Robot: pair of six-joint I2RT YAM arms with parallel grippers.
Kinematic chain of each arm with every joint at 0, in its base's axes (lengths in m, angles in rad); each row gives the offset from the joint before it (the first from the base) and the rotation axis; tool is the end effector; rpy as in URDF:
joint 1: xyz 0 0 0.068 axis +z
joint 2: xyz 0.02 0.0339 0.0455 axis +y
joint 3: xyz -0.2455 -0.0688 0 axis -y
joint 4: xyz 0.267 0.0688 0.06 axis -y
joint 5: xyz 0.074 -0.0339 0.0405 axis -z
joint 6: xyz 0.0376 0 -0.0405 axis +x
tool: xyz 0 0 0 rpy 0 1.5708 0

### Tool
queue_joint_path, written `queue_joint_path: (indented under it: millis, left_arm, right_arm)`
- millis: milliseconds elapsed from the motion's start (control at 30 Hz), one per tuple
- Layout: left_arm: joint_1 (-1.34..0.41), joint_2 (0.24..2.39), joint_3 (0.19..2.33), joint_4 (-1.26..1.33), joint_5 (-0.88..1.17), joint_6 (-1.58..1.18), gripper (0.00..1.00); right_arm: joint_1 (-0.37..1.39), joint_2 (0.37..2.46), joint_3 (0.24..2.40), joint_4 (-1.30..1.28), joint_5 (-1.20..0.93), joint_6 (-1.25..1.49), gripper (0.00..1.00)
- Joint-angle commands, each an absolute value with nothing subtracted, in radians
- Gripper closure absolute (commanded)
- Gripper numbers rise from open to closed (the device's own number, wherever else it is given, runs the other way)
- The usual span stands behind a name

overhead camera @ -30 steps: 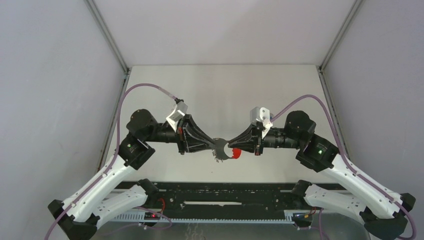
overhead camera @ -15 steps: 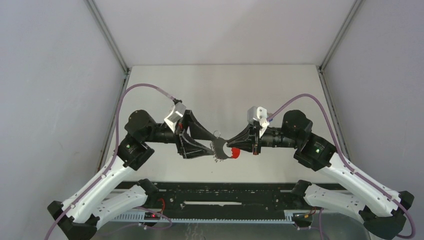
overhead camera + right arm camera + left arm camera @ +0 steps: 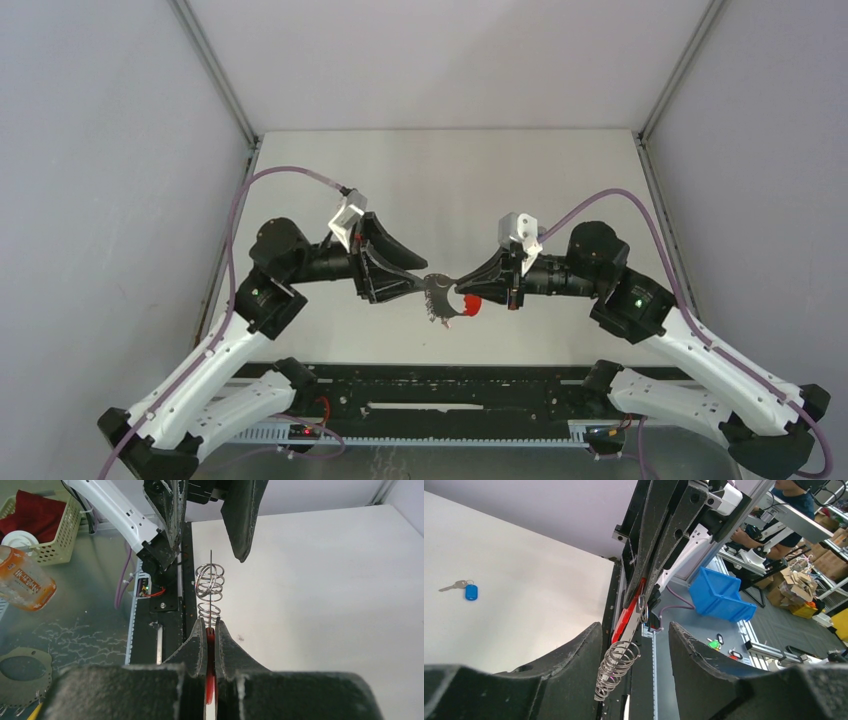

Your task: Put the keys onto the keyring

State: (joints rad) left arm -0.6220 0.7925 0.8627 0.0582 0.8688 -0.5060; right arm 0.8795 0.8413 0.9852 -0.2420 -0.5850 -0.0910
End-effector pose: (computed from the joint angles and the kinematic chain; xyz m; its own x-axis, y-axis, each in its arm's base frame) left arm 0.1517 -0.1441 0.3795 -0.3896 -0.1058 -0.9149 0.9179 0.0369 -0.3952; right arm 0.1223 0.1803 0.3839 0.0280 -0.0850 -0.9960 -0.9942 0.1008 -0.0366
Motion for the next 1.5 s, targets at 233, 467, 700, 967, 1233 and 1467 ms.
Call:
queue_joint_path:
  millis: [233, 467, 700, 967, 1233, 1467]
  left_arm:
    - [-0.642, 0.8, 0.884, 0.04, 0.962, -0.259, 0.48]
    - [-0.678, 0.777, 0.96, -0.2, 0.864, 0.203, 0.45]
    - [-0.71, 0.783, 0.995, -0.246, 0.802, 0.255, 0.58]
    - [-0.722, 0.791, 0.982, -0.315, 0.859, 0.252, 0.89]
    - [-0.723, 0.816, 1.008, -0.314, 0.929, 0.158, 1.0]
    - [-0.724, 0.813, 1.004, -0.276, 0.992, 0.134, 1.0]
  right_arm:
    - [0.887, 0.858, 1.027, -0.167, -0.622, -0.064, 1.0]
    - [0.89, 0.878, 1.027, -0.16, -0.629, -0.045, 1.0]
    - [0.898, 0.887, 1.027, -0.158, -0.629, -0.044, 1.0]
    - [0.904, 0.877, 1.027, -0.157, -0.629, -0.038, 1.0]
    - [0.932, 0.903, 1.027, -0.131, -0.639, -0.019, 1.0]
    - [0.945, 0.935, 1.027, -0.067, -0.624, 0.025, 0.99]
